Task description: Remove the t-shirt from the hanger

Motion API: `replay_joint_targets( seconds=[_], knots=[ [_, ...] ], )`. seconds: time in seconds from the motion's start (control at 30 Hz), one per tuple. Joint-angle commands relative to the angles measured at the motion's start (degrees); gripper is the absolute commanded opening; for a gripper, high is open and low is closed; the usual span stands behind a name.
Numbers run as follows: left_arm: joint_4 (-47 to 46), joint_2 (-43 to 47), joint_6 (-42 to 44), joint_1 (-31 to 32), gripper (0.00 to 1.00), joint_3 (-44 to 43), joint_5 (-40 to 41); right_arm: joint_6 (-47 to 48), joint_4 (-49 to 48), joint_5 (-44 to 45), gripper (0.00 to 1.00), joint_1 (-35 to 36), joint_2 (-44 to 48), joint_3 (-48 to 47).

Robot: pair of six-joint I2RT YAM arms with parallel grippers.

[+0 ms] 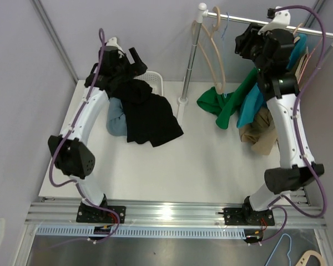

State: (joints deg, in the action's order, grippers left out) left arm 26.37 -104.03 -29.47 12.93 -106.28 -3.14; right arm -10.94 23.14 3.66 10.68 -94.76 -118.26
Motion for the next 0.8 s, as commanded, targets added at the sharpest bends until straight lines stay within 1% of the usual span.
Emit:
replay_joint_targets(
  seconds=[0.0,0.03,0.07,0.1,0.2,0.37,0.43,0.53,0.6,0.77],
  knots=[
    [0.44,8.74,2.58,-0.1,1.0,1.42,1.12,0.48,0.16,5.9,0.5,0.05,8.87,2.58],
    [0.09,11.19,2.84,-0.1,0.99,2.47,0.94,0.65,0.59,7.4,0.61,-0.04,9.67,3.11],
    [-0.26,12.26,3.1,-0.01,1.0,3.0,0.68,1.0,1.46,9.15,0.66,-0.04,10.29,2.77],
    [-0.79,13.31,3.11,0.08,1.0,4.14,0.59,0.92,3.65,12.48,0.66,-0.13,10.65,2.16],
    [-2.45,17.36,2.93,1.04,1.0,7.39,1.2,0.66,7.52,20.3,0.67,-0.22,11.09,-0.3],
    [-2.38,21.58,2.14,4.38,0.99,8.9,2.87,-0.39,10.96,25.51,0.65,-0.74,10.04,-2.4],
    [-1.59,22.64,2.58,5.78,0.99,9.33,6.46,-0.84,13.42,25.61,0.65,-1.18,8.46,-4.25],
    [-1.94,24.66,4.42,8.77,1.0,10.13,7.88,-2.32,17.63,24.38,0.64,-2.23,4.33,-9.17],
    [-1.67,25.54,5.04,9.39,1.0,10.13,7.71,-3.03,20.27,23.5,0.64,-2.68,1.08,-12.85],
    [-1.24,26.68,6.09,9.92,1.0,10.57,6.92,-4.09,21.51,22.36,0.64,-3.2,-3.05,-15.77]
  ],
)
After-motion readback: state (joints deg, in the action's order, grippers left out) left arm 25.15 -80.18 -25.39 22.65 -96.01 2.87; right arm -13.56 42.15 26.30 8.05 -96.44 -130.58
